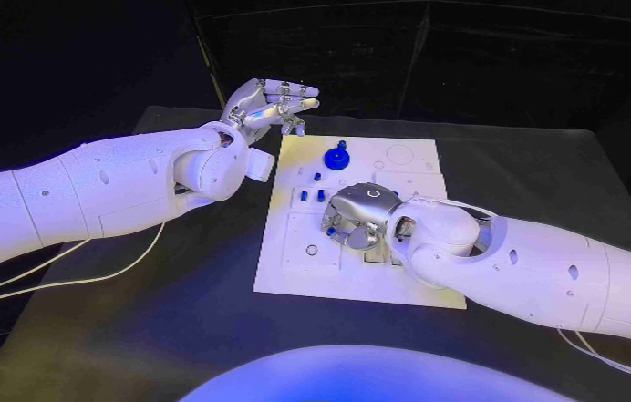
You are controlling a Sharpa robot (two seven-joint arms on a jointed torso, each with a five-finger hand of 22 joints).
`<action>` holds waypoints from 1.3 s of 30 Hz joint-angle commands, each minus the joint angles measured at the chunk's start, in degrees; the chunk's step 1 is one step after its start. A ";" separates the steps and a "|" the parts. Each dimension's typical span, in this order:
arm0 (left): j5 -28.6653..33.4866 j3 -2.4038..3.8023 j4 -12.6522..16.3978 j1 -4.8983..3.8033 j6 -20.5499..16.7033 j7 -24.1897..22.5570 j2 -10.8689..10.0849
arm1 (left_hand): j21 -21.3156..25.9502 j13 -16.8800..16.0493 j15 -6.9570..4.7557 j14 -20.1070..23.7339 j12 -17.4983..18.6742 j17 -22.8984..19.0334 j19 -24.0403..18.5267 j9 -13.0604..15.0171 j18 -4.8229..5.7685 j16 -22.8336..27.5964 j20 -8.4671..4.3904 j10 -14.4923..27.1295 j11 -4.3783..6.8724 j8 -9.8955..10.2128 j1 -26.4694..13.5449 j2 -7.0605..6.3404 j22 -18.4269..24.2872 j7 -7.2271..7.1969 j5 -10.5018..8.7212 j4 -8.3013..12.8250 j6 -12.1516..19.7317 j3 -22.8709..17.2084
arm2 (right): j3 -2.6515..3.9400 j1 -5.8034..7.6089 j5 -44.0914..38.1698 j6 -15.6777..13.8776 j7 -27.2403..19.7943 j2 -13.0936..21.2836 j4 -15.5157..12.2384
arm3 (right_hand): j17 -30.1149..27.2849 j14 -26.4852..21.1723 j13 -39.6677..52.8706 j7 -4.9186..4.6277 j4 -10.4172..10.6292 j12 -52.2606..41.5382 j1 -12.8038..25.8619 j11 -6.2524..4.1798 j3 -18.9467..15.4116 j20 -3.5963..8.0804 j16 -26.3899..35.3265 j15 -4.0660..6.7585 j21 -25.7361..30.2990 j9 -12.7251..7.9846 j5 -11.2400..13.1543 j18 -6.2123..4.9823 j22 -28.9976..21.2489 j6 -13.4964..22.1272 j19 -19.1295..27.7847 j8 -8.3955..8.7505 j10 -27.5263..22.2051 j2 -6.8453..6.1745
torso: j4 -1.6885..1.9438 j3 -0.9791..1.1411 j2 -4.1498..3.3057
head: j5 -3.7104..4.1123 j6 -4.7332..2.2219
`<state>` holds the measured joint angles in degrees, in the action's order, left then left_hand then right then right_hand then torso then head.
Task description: Assemble the parts on the task board
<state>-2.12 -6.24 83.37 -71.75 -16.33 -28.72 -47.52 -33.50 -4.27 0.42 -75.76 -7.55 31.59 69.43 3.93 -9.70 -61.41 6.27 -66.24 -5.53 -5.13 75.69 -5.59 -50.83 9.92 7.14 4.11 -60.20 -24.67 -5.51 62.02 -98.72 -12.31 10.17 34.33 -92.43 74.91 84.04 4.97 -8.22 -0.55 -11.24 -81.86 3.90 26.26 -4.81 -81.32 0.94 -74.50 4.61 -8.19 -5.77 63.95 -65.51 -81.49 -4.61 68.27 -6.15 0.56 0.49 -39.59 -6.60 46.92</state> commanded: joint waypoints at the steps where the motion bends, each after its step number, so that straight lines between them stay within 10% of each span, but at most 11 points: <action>1: 0.20 0.05 0.03 -0.08 0.58 -0.40 0.05 | 0.22 -0.01 0.21 0.11 -0.20 0.09 -0.26 -0.10 -0.76 -0.23 0.09 0.09 -0.24 -0.14 0.07 0.42 0.06 0.18 -0.22 -0.13 0.11 0.05 | -0.12 -0.05 -0.65 -0.35 0.91 -0.08 0.31 | 1.56 3.18 -0.10 0.01 -0.32 0.41 0.73 0.13 -0.10 -0.19 -0.19 -0.15 -0.09 -0.05 0.38 0.74 -0.14 0.43 0.24 0.43 -0.34 0.03 | 0.00 0.03 0.00 | -0.03 0.05; 16: 0.20 0.05 0.06 -0.09 1.06 -0.07 -0.04 | 0.22 -0.01 0.21 -0.02 -0.21 0.50 -0.23 -0.10 -0.76 -0.45 0.09 0.10 -0.24 -0.14 0.06 0.43 0.07 0.19 -0.23 -0.14 0.12 0.08 | -0.12 -0.05 -0.53 -0.97 0.02 0.07 0.35 | 1.00 2.92 -1.26 -1.07 0.04 3.98 3.73 2.19 -2.11 -1.76 0.16 -1.89 1.81 -0.83 -0.46 0.14 -3.16 4.79 2.31 1.08 -8.48 -3.17 | -0.01 0.03 0.05 | -0.03 0.09; 39: 0.21 0.03 -0.07 -0.09 1.16 0.63 -0.38 | 0.28 0.01 0.27 -0.09 -0.22 0.37 -0.13 -0.12 -0.74 -0.45 0.13 0.25 -0.33 -0.05 -0.20 0.41 0.12 0.29 -0.28 -0.34 0.31 0.32 | 0.62 1.23 2.01 -9.92 0.65 9.24 -6.80 | 1.59 2.98 -0.62 -0.83 -0.07 0.49 3.86 2.06 -4.78 -2.04 -0.31 -1.86 2.85 -0.68 -1.53 -0.25 -4.74 7.48 3.09 0.83 -10.57 -2.89 | -0.08 0.05 0.12 | 0.83 -1.23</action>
<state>-2.10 -6.25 83.28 -71.75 -15.77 -28.11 -47.86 -33.51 -4.27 0.42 -75.76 -7.55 32.03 69.43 3.87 -9.70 -61.64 6.27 -66.24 -5.54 -5.13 75.69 -5.58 -50.77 10.13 7.14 3.96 -59.99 -24.51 -5.02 62.79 -98.52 -18.79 10.22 43.35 -98.81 74.94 83.94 4.27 -9.01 -0.65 -10.59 -78.48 5.81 21.77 -6.86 -81.49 -0.82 -71.61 3.84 -9.52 -5.78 59.13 -58.32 -78.42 -3.61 57.32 -9.11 0.54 0.50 -39.46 -6.02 46.06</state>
